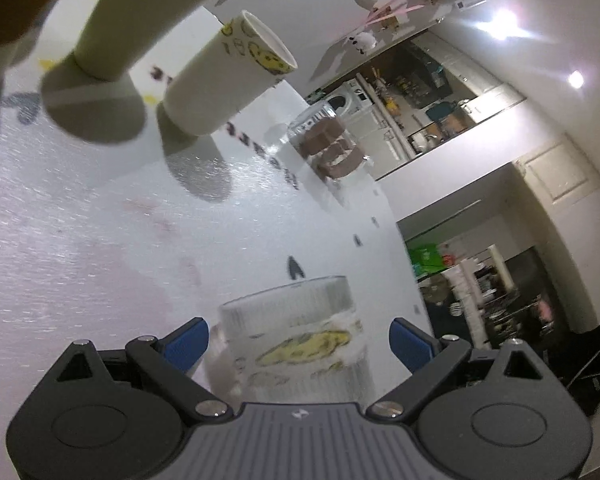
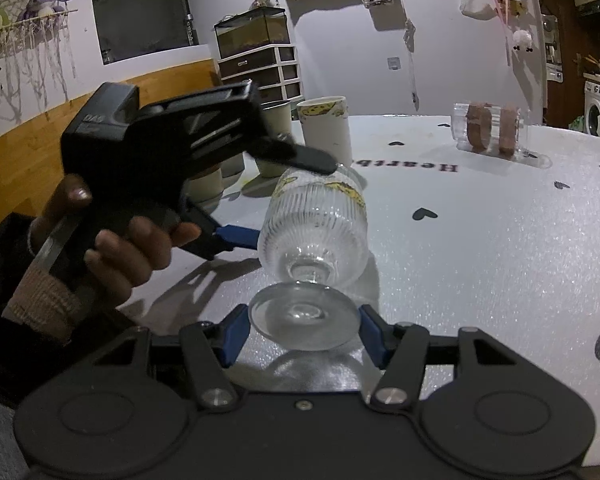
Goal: Flip cup upright
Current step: 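Grasp the glass bowl with the left tool while the right tool holds the stem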
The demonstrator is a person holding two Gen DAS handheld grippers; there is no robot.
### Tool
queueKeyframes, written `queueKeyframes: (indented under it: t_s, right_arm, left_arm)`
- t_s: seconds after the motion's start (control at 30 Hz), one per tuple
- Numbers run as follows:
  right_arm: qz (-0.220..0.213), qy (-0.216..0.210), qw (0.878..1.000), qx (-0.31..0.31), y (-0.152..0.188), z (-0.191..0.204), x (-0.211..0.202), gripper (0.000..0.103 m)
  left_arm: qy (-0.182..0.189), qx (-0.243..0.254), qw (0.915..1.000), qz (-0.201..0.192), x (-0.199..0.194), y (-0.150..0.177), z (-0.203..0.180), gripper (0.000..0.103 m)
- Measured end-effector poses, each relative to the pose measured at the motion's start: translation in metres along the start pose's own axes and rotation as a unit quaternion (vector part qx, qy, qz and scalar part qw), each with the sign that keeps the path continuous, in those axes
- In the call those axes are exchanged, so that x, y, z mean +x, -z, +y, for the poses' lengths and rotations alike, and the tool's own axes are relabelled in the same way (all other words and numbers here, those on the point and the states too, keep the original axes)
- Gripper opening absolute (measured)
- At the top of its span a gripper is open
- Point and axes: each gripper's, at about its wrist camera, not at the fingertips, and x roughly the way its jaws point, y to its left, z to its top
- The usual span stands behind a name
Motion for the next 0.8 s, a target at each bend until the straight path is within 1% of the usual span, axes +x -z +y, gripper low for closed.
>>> queueKeyframes:
  t_s: [0.07, 0.17, 0.23, 0.27, 0.37, 0.43, 0.5, 0.53, 0.6, 0.67, 0.73, 0.77, 0.8]
  right_arm:
    - [-0.001, 0.0, 1.0, -0.003, 0.001, 0.001, 0.0, 0.06]
    - [-0.001, 0.001, 1.0, -0.007, 0.001, 0.002, 0.0, 0.06]
    - [-0.001, 0.005, 1.0, -0.012, 0.002, 0.004, 0.0, 0.06]
    - [0.0, 0.006, 1.0, -0.016, 0.002, 0.005, 0.0, 0.059]
    - [0.001, 0.006, 1.0, -0.028, 0.003, 0.008, -0.001, 0.059]
    - [0.003, 0.001, 1.0, -0.029, 0.001, 0.007, 0.001, 0.059]
    - [0.007, -0.005, 0.999, -0.037, -0.001, 0.009, 0.006, 0.059]
    - [0.009, -0.006, 0.999, -0.042, -0.002, 0.011, 0.008, 0.059]
    - [0.013, -0.008, 0.998, -0.053, -0.005, 0.017, 0.018, 0.059]
    - [0.012, -0.018, 0.998, -0.054, -0.007, 0.019, 0.03, 0.059]
    - [0.005, -0.032, 0.998, -0.05, -0.009, 0.021, 0.041, 0.059]
    - [0.0, -0.035, 0.998, -0.049, -0.008, 0.022, 0.046, 0.06]
    - [-0.009, -0.026, 0.998, -0.063, -0.007, 0.027, 0.049, 0.06]
  left_arm:
    - [0.005, -0.001, 1.0, 0.001, 0.004, -0.001, -0.002, 0.095]
    - [0.0, 0.006, 1.0, -0.001, 0.006, 0.0, -0.003, 0.094]
    - [-0.008, 0.024, 0.9997, -0.006, 0.007, 0.001, -0.003, 0.082]
    - [-0.009, 0.03, 0.9995, -0.008, 0.008, 0.002, -0.002, 0.079]
    - [-0.007, 0.032, 0.9993, -0.018, 0.003, 0.004, -0.001, 0.078]
    - [-0.009, 0.059, 0.9975, -0.037, -0.005, 0.006, -0.008, 0.078]
    - [-0.013, 0.105, 0.9921, -0.067, -0.018, 0.01, -0.021, 0.076]
    - [-0.014, 0.131, 0.9877, -0.084, -0.027, 0.013, -0.029, 0.075]
    - [-0.015, 0.185, 0.9761, -0.113, -0.042, 0.018, -0.046, 0.073]
    - [-0.029, 0.255, 0.9571, -0.134, -0.053, 0.029, -0.065, 0.073]
    - [-0.057, 0.322, 0.9333, -0.149, -0.058, 0.043, -0.079, 0.073]
    - [-0.07, 0.344, 0.9233, -0.155, -0.059, 0.049, -0.083, 0.073]
    - [-0.08, 0.362, 0.9151, -0.159, -0.06, 0.053, -0.086, 0.073]
